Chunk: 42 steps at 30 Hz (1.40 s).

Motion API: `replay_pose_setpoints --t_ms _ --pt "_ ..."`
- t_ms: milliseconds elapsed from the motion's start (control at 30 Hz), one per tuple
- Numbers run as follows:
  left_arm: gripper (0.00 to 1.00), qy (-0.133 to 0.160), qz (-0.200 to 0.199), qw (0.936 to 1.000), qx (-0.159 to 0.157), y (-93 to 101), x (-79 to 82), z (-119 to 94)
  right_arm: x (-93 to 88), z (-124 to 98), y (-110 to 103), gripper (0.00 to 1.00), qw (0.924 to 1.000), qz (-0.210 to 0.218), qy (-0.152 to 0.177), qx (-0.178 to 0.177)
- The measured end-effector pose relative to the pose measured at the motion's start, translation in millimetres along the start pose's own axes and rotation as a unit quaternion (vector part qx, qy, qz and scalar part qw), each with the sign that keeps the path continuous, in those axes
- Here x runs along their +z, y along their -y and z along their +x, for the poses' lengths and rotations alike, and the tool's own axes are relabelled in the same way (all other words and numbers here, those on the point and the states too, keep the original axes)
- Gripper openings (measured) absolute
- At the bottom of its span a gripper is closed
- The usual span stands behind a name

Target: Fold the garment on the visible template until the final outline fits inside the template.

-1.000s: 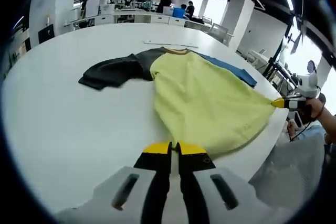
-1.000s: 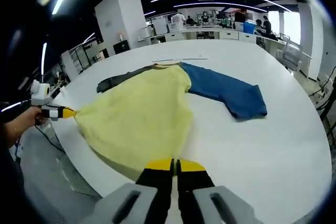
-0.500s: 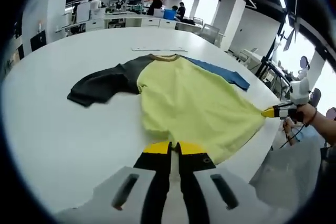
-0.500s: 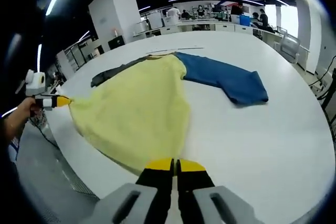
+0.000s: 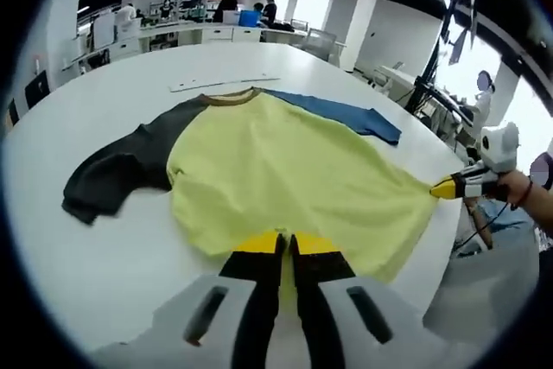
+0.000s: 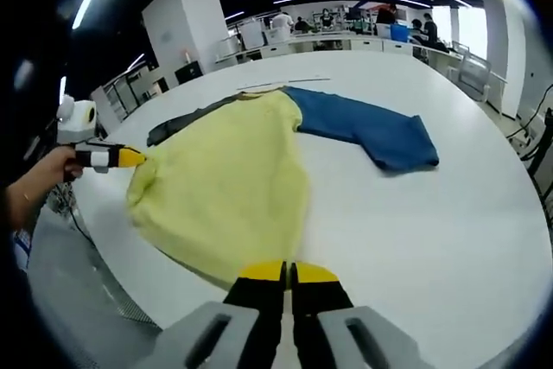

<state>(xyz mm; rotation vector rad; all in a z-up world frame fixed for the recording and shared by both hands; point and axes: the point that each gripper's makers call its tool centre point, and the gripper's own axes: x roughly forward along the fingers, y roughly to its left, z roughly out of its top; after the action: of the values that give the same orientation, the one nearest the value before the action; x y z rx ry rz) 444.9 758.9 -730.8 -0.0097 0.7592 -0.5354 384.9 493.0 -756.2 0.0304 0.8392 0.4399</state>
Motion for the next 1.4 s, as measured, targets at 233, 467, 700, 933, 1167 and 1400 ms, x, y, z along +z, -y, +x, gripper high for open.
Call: replay_pose_setpoints --t_ms 233,467,700,933,1167,1400 --pt "0.02 -0.015 -0.005 0.9999 -0.002 1.4 -15.6 22.7 -4.3 1.9 0.9 0.0 1.0 0.009 -0.003 -0.004" --pt "0.03 -0.012 0.009 0.9999 -0.004 4.3 -25.7 29.4 -5.0 2.9 0.8 0.0 0.9999 0.006 -0.005 -0.007" --pt "0.09 0.008 0.092 0.9957 -0.003 8.6 -23.0 27.4 -8.6 5.4 0.6 0.0 0.9999 0.004 -0.01 -0.011" --pt "0.27 0.034 0.124 0.9915 -0.024 7.2 -5.9 9.9 -8.5 5.9 0.8 0.0 0.9999 0.006 -0.011 -0.009" --pt "0.19 0.009 0.147 0.9881 -0.042 -7.8 -10.3 -4.6 -9.8 6.7 0.8 0.0 0.9999 0.008 -0.012 -0.008" --pt "0.14 -0.001 0.173 0.9834 -0.055 -6.2 -7.8 5.1 -10.4 7.0 1.1 0.0 0.9998 0.01 -0.014 -0.008"
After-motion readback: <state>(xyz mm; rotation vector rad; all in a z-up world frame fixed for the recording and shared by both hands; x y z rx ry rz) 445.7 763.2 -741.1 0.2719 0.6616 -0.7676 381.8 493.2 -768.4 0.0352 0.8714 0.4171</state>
